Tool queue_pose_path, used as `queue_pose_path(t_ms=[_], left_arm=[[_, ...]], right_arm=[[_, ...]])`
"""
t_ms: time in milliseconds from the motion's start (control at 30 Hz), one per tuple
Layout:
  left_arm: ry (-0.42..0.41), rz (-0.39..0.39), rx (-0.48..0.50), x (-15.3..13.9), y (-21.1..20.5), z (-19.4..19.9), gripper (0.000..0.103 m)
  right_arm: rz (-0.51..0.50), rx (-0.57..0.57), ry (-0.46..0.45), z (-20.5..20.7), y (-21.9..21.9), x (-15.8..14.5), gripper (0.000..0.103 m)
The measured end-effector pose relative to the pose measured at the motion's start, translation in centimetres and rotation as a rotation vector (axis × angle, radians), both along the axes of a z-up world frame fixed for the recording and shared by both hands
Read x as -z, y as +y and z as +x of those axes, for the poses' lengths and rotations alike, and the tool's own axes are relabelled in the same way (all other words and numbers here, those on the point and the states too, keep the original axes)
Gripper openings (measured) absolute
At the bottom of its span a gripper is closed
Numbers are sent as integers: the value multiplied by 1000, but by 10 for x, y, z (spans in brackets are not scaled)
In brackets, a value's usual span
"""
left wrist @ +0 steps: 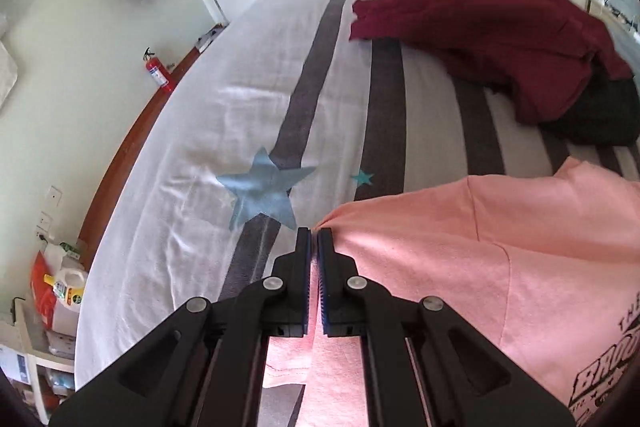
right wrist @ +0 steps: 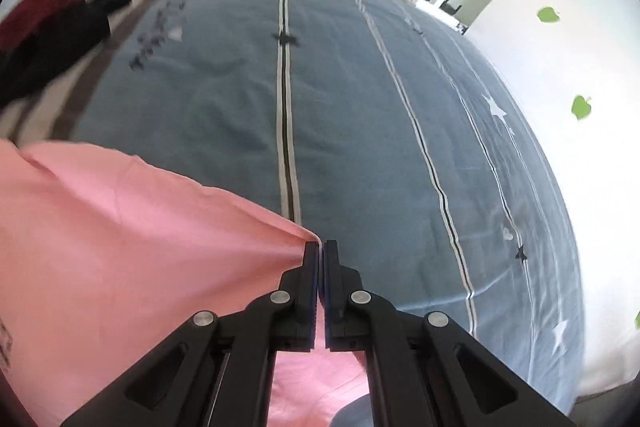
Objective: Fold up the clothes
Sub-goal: 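Lower the pink T-shirt flat onto the bed and open both grippers, then grasp the T-shirt hem with both grippers and pull it straight, then release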
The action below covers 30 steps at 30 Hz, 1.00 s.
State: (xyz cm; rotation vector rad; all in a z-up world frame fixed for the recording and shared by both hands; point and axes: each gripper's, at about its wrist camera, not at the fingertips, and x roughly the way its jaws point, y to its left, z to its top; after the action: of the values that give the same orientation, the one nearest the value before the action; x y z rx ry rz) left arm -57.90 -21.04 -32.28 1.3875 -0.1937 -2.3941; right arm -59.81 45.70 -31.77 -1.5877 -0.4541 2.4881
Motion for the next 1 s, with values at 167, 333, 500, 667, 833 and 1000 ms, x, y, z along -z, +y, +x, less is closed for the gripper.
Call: queue_pose_path(t_ms=[167, 333, 500, 667, 833, 1000], left_arm=[[28, 8, -58, 3, -3, 13, 41], [154, 114, 6, -31, 8, 76, 75], [144, 255, 63, -42, 49, 167, 75], [50, 363, 41, -31, 91, 265, 75], [-24, 430, 18, -13, 113, 339, 75], [-45, 470, 75, -4, 141, 391, 75]], right_arm=[[-48, 30, -38, 7, 4, 19, 12], [-154, 37, 86, 52, -1, -10, 42], [-298, 35, 146, 122, -27, -30, 42], [-377, 12, 76, 214, -57, -28, 42], [-351, -17, 18, 298, -65, -19, 42], [-361, 29, -67, 370, -54, 3, 42]])
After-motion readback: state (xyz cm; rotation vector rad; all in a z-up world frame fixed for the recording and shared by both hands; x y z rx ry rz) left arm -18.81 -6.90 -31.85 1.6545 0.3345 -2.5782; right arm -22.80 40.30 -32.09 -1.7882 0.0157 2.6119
